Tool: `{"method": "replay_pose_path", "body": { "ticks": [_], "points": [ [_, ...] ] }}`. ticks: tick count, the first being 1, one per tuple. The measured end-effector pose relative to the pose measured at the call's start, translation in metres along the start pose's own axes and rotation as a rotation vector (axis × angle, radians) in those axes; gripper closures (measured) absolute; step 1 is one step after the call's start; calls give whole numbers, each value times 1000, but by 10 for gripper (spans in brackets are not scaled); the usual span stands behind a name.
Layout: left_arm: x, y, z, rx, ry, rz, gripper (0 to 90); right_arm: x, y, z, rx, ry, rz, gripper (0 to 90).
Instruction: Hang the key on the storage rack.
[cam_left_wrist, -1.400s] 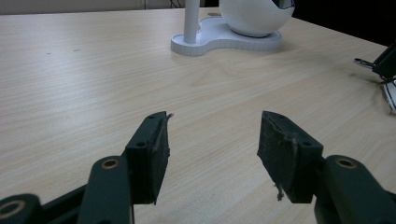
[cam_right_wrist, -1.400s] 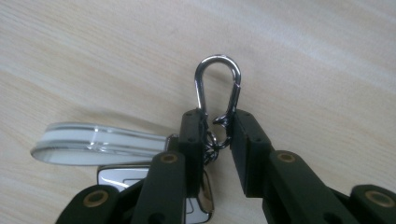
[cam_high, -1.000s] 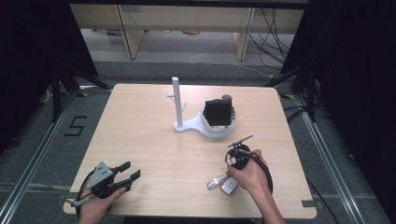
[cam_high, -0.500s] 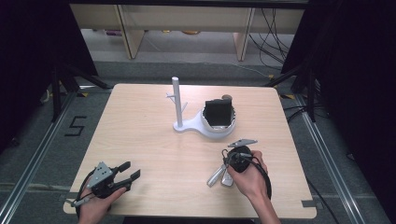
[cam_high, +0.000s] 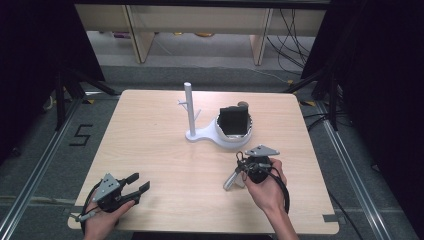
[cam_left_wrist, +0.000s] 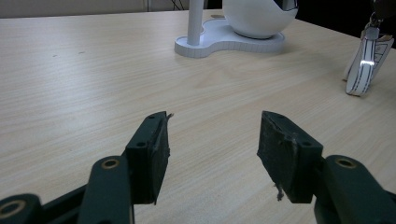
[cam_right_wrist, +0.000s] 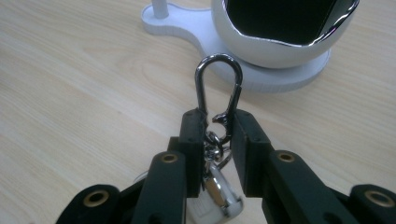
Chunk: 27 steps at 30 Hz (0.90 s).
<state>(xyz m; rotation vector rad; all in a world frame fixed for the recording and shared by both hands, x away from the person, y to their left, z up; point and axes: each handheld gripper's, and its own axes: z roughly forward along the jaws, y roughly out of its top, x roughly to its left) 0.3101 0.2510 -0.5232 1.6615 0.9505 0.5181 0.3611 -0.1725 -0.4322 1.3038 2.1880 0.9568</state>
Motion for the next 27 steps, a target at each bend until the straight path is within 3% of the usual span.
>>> {"method": "replay_pose_path", "body": {
  "ticks": [3, 5, 6, 11, 12, 13, 15, 16, 21, 24, 25, 27],
  "points": [
    [0, 0, 0, 0, 2, 1, 427, 1, 1, 0, -25, 14, 13, 758],
    [0, 0, 0, -1, 3, 2, 427, -1, 1, 1, -58, 11, -18, 758],
    [0, 0, 0, -2, 4, 2, 427, 1, 2, 0, -51, 1, 5, 759],
    [0, 0, 0, -2, 6, 2, 428, 1, 4, -2, -101, -13, -5, 759],
    [0, 0, 0, -3, 7, 2, 428, 4, 5, -2, -107, -8, 30, 759],
    [0, 0, 0, -3, 7, 2, 428, 2, 6, -2, -122, -11, 4, 759],
    [0, 0, 0, -1, 10, 3, 428, 2, 8, -3, -132, -11, -3, 759],
    [0, 1, -1, 8, 17, 4, 428, 5, 8, -4, -131, -6, 15, 759],
    [1, 1, -2, 3, 23, 3, 428, 8, 14, -6, -168, -5, 14, 759],
    [1, 1, -2, 2, 24, 4, 428, 9, 17, -7, -193, -10, -10, 759],
    [1, 1, -2, 3, 24, 5, 428, 12, 18, -8, -182, 4, 12, 759],
    [0, 1, -2, 3, 24, 4, 428, 11, 19, -8, -209, -3, -20, 759]
  ]
}}
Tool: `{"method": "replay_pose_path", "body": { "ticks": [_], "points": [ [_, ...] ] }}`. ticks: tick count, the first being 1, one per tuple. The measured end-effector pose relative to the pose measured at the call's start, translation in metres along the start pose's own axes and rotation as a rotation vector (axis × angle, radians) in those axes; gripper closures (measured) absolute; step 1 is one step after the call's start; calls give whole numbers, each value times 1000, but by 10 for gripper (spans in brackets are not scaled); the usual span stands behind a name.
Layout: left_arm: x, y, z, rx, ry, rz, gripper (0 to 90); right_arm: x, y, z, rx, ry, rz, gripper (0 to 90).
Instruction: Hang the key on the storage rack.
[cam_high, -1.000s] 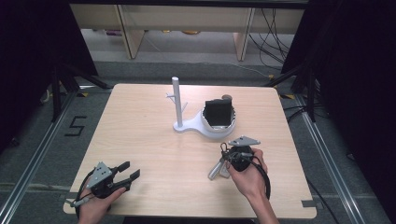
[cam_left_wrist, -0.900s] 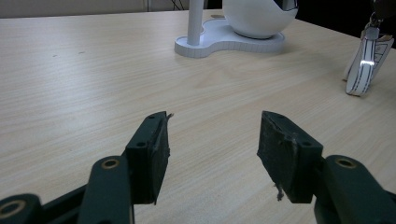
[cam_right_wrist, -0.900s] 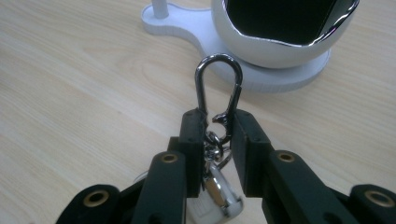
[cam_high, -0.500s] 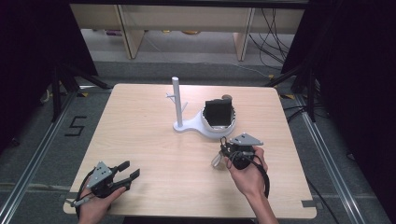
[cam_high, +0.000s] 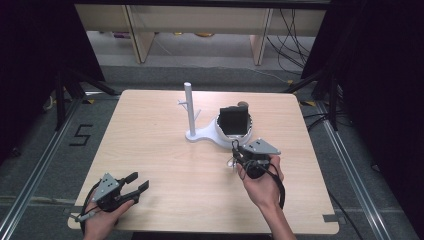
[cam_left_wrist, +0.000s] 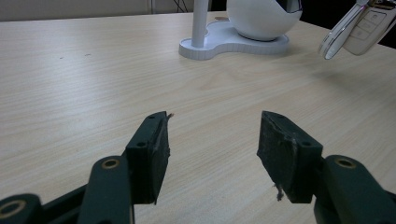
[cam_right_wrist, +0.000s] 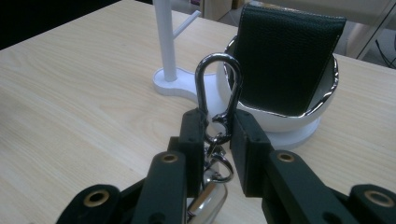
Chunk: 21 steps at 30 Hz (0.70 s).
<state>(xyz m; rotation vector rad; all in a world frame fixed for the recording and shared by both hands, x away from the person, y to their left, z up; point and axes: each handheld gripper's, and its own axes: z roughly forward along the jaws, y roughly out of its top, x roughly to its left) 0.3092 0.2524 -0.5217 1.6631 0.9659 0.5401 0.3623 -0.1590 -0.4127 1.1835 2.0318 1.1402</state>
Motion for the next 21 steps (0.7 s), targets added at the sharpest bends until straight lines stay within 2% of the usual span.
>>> {"method": "replay_pose_path", "body": {
  "ticks": [4, 5, 6, 8, 9, 10, 11, 12, 14, 15, 16, 17, 19, 21],
  "points": [
    [0, 0, 0, -1, 1, 2, 428, 6, 3, 0, -25, 9, 16, 759],
    [0, 0, 0, -1, 2, 1, 428, 5, 3, 0, -26, 6, -7, 759],
    [0, 0, 1, -10, -5, -2, 428, 7, 4, 0, -19, 22, 13, 759],
    [-1, 0, 0, 3, 5, 2, 428, 9, 6, 0, -32, 13, 10, 759],
    [-1, 0, 0, 2, 3, 4, 428, 12, 7, -1, -15, 18, 36, 759],
    [-1, 0, 0, 2, 2, 5, 428, 10, 8, 1, -36, 17, 5, 759],
    [-1, 0, 0, 4, 5, 6, 428, 12, 9, 1, -23, 26, 26, 759],
    [-1, 0, 0, 3, 4, 6, 428, 13, 10, 2, -43, 19, 9, 759],
    [-1, 0, 0, 2, 3, 5, 428, 14, 12, 3, -38, 22, 6, 760],
    [-1, 0, 0, -6, -3, 1, 428, 16, 13, 3, -28, 33, 25, 759],
    [-1, 0, 0, -13, -8, 2, 428, 16, 13, 4, -44, 21, 6, 759],
    [-1, 0, -2, -2, 2, 2, 428, 17, 14, 4, -42, 33, 4, 760],
    [0, 0, -1, -18, -8, -7, 428, 20, 16, 4, -55, 25, 10, 759],
    [0, 0, -2, -8, -2, -2, 428, 20, 18, 4, -58, 25, -9, 759]
  ]
}}
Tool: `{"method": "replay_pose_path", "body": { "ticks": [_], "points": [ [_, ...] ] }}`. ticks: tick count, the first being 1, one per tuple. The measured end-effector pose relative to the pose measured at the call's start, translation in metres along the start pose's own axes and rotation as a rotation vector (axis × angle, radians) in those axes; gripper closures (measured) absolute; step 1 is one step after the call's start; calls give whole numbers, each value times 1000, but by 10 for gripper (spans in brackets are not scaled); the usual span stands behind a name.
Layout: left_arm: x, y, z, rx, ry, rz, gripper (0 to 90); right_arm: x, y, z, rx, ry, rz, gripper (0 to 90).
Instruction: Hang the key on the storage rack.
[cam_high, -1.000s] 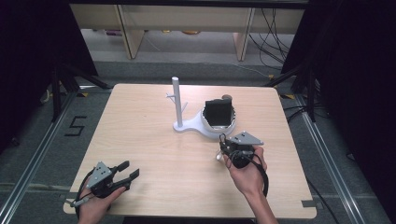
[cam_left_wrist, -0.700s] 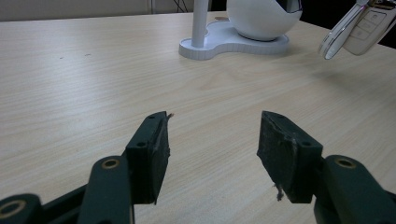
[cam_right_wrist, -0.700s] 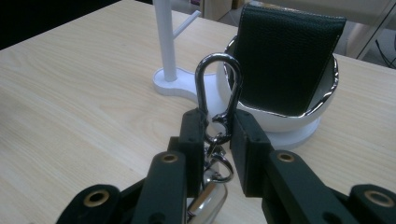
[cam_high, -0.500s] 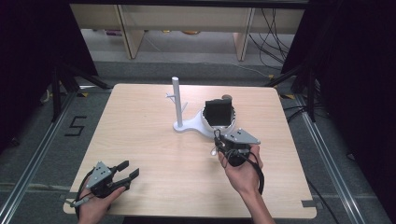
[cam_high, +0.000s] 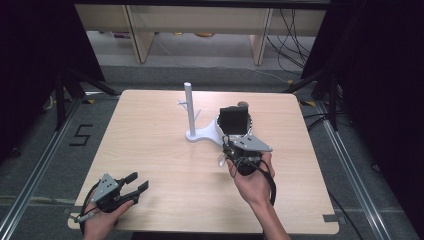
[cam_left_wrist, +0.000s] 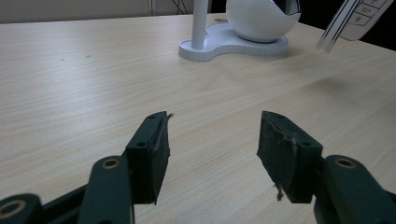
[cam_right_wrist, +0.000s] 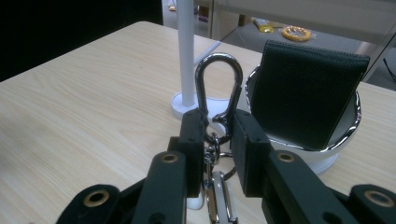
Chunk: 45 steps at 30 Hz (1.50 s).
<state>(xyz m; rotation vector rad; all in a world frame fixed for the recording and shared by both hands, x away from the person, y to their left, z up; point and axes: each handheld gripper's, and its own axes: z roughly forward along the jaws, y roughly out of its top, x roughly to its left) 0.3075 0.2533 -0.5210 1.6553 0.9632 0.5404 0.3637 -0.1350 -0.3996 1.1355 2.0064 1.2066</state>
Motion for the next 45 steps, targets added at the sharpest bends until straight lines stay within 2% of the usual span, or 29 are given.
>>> {"method": "replay_pose_path", "body": {
  "ticks": [2, 3, 5, 8, 9, 11, 12, 16, 18, 19, 21, 22, 23, 24, 28, 30, 31, 32, 33, 36, 38, 39, 41, 42, 45],
  "points": [
    [0, 0, 0, -2, -1, 1, 428, 3, 2, 0, 1, 9, 18, 759],
    [0, 0, 0, -2, -1, 1, 428, 3, 4, 0, -13, -8, 0, 760],
    [0, 0, 0, -7, -2, 1, 428, 5, 5, 0, -13, 3, 13, 759],
    [0, 0, 0, -3, 2, 2, 428, 5, 9, 2, -23, 11, -25, 759],
    [0, 0, 0, -5, 1, 0, 428, 7, 9, 1, -20, 4, 4, 760],
    [-1, 0, 0, -5, 2, 0, 428, 9, 11, 2, -16, 18, 20, 760],
    [-1, 0, 0, -5, 2, 0, 428, 8, 11, 4, -35, 13, -5, 759],
    [-1, 0, 0, -5, 0, 0, 428, 11, 14, 3, -33, 20, 6, 760],
    [0, 0, 0, -5, -3, 2, 428, 11, 16, 5, -61, 10, -22, 759],
    [0, 0, 0, -1, 0, 3, 428, 14, 16, 4, -45, 11, 15, 759],
    [0, 0, 0, -1, -1, 3, 428, 16, 19, 5, -46, 17, 11, 760],
    [-1, 0, 0, -3, -2, 2, 428, 17, 20, 7, -51, 27, -6, 760],
    [-1, 0, 0, -7, -4, 3, 428, 18, 21, 7, -61, 12, -21, 760],
    [-1, -1, 1, -20, -2, -1, 428, 21, 23, 10, -63, 30, -12, 760],
    [-1, -1, -2, -4, -2, 4, 428, 31, 27, 16, -57, 64, 18, 760],
    [-1, -1, -3, -8, -3, 0, 428, 34, 30, 22, -68, 90, 14, 760],
    [0, -1, -3, -9, -4, 2, 428, 35, 32, 24, -66, 95, 26, 760],
    [0, -1, -2, -12, -4, 0, 428, 37, 33, 28, -64, 128, 55, 760],
    [0, -1, -3, -7, -4, 0, 428, 38, 34, 31, -67, 138, 50, 760],
    [1, -1, -3, -3, 1, 1, 428, 43, 39, 40, -55, 163, 87, 760],
    [1, -1, -3, -3, 1, 1, 428, 45, 42, 47, -64, 163, 75, 760],
    [1, -1, -3, -3, 1, 1, 428, 48, 44, 50, -59, 166, 86, 760],
    [1, -1, -3, -2, 0, 1, 428, 50, 47, 57, -64, 145, 50, 760],
    [1, -2, -2, -16, -10, -1, 428, 52, 49, 60, -66, 145, 66, 759],
    [1, -1, -3, -6, -4, 0, 428, 59, 56, 69, -50, 123, 46, 760]
  ]
}}
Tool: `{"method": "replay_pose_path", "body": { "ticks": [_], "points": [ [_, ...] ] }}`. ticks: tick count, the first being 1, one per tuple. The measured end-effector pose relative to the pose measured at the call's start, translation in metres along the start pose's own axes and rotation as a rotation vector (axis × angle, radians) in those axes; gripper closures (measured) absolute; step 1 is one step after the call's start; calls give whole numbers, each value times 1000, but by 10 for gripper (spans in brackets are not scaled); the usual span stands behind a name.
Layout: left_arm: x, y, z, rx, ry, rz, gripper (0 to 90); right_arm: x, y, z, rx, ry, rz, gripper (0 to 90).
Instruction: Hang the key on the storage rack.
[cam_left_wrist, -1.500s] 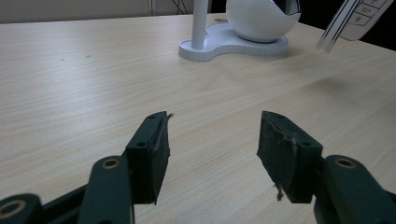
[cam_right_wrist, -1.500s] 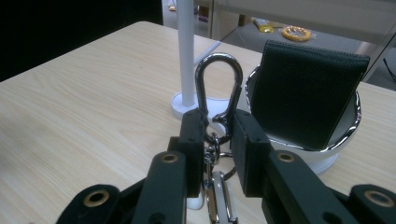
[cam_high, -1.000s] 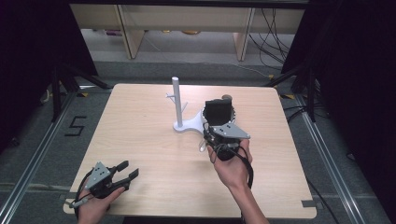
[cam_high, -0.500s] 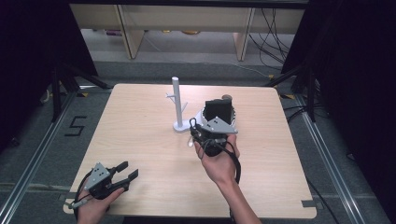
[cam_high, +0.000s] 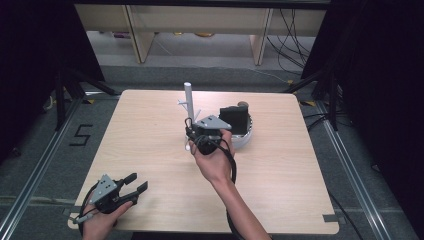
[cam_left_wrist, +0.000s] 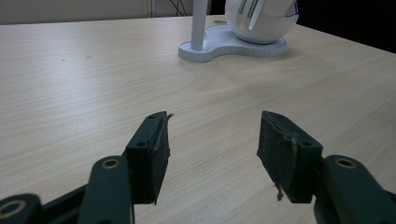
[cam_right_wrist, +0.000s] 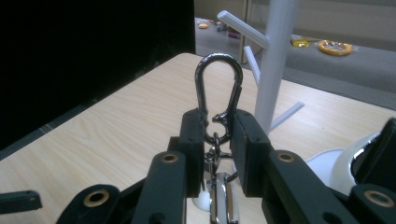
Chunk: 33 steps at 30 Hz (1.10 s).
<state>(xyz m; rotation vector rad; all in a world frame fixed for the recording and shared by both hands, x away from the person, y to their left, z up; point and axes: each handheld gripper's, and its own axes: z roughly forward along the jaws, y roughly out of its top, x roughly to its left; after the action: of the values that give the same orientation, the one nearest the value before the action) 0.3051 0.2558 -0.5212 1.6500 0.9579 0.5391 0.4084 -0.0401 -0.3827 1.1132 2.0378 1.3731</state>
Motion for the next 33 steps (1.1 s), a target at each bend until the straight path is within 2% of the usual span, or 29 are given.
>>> {"method": "replay_pose_path", "body": {
  "ticks": [2, 4, 5, 7, 9, 12, 13, 16, 17, 18, 20, 23, 28, 30, 32, 33],
  "points": [
    [1, 0, 0, -9, -5, -1, 428, 4, 5, 8, -7, -33, -44, 759],
    [1, 0, 0, -15, -6, -3, 428, 9, 11, 15, 5, -63, -60, 759],
    [1, 0, -1, -3, 2, 0, 428, 11, 13, 17, 9, -79, -72, 759],
    [1, 0, -1, -7, 0, -6, 428, 15, 17, 25, -2, -123, -78, 759],
    [1, 0, -2, -8, 0, -8, 428, 18, 20, 31, 17, -135, -78, 759],
    [2, -1, -1, -19, -10, -11, 428, 20, 24, 38, 16, -168, -95, 760],
    [2, 0, -2, -6, -1, -8, 428, 21, 26, 40, 20, -174, -98, 759],
    [2, 0, -2, -7, -2, -6, 428, 22, 29, 44, 13, -184, -110, 759],
    [2, 0, -2, -7, -1, -5, 428, 22, 30, 46, 7, -192, -109, 759],
    [2, 0, -2, -7, -1, -5, 428, 23, 30, 48, 1, -193, -85, 759],
    [2, 0, -2, -7, -1, -6, 428, 22, 31, 48, 3, -199, -104, 759],
    [2, 0, -2, -5, -2, -7, 428, 23, 33, 50, 13, -199, -88, 759],
    [2, 0, -2, -7, -1, -5, 428, 23, 34, 55, -2, -221, -95, 759],
    [2, -1, -2, -6, -4, -11, 428, 23, 36, 54, 16, -218, -81, 759],
    [2, -1, -2, -5, -5, -7, 428, 21, 35, 58, -3, -215, -86, 759],
    [2, -1, -1, -17, -14, -10, 428, 21, 36, 57, 5, -221, -86, 759]
  ]
}}
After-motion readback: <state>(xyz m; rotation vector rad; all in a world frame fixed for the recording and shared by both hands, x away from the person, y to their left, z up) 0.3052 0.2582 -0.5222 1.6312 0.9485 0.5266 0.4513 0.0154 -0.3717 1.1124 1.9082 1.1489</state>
